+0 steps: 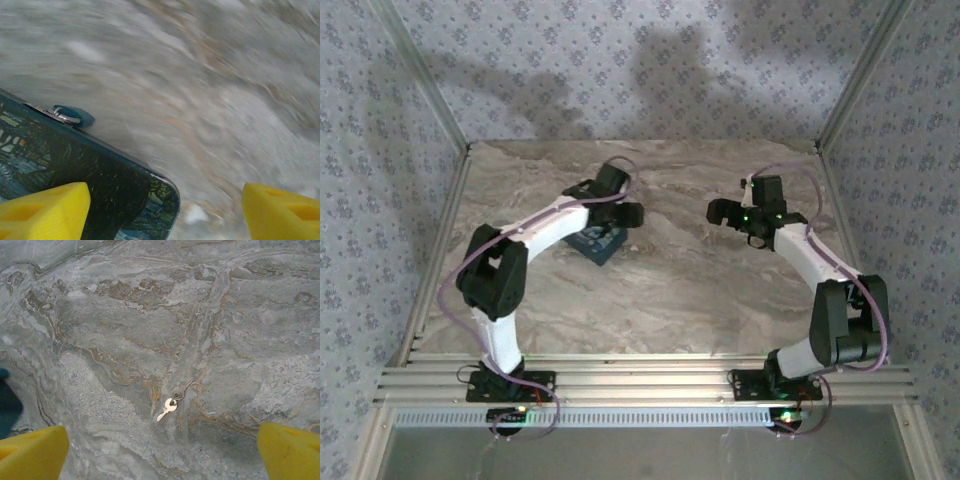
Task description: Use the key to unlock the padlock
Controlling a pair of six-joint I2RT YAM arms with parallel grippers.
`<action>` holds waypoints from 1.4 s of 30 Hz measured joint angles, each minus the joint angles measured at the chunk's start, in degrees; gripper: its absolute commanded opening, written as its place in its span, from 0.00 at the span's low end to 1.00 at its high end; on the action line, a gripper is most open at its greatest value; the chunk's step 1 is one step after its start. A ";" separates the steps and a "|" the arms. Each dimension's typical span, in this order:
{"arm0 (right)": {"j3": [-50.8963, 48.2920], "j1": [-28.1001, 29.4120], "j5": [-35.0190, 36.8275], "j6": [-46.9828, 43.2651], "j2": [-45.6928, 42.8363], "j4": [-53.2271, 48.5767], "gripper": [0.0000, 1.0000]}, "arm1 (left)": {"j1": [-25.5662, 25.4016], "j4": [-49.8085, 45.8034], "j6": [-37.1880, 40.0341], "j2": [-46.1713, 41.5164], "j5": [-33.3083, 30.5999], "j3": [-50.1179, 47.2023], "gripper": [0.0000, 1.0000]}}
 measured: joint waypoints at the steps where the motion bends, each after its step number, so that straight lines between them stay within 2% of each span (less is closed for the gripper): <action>1: 0.00 -0.02 -0.02 0.24 0.00 -0.31 0.98 | -1.53 -1.20 1.38 0.02 -0.09 0.28 0.81; 3: 0.00 -0.02 -0.22 0.90 0.00 -0.87 0.97 | -2.99 -3.78 3.76 -0.68 -0.85 0.17 0.81; 6: 0.74 0.44 -0.85 1.73 0.85 -1.90 0.95 | -1.36 -6.64 5.97 -4.68 -2.62 -2.51 0.81; 9: 4.11 2.25 -1.27 2.36 4.70 -2.91 0.91 | 3.93 -8.39 6.32 -11.76 -2.60 -6.73 0.78; 12: 7.72 5.95 -1.29 2.86 9.20 -2.84 0.86 | 11.04 -8.57 4.79 -18.32 0.26 -10.47 0.74; 15: 11.04 10.56 -1.81 3.56 13.81 -2.69 0.75 | 17.20 -7.93 2.62 -20.48 5.22 -14.03 0.73; 17: 14.27 13.53 -2.43 4.09 17.70 -2.51 0.62 | 19.32 -7.19 1.51 -19.96 8.85 -16.76 0.73; 21: 18.21 18.49 -2.51 4.37 23.65 -1.05 0.48 | 20.02 -6.88 0.24 -17.11 14.64 -19.12 0.74; 29: 18.27 24.81 -2.91 4.61 27.96 0.02 0.42 | 20.09 -3.67 0.09 -7.74 26.08 -13.64 0.75; 35: 15.21 27.82 -2.51 3.98 26.40 2.38 0.43 | 20.61 -3.19 0.28 0.85 27.61 -2.51 0.75; 39: 13.35 31.28 -1.70 2.08 24.55 2.62 0.45 | 18.84 -4.09 1.25 5.60 28.30 5.35 0.76; 42: 10.84 33.94 -1.03 0.94 21.57 2.73 0.45 | 17.35 -4.92 1.70 6.08 27.41 8.39 0.76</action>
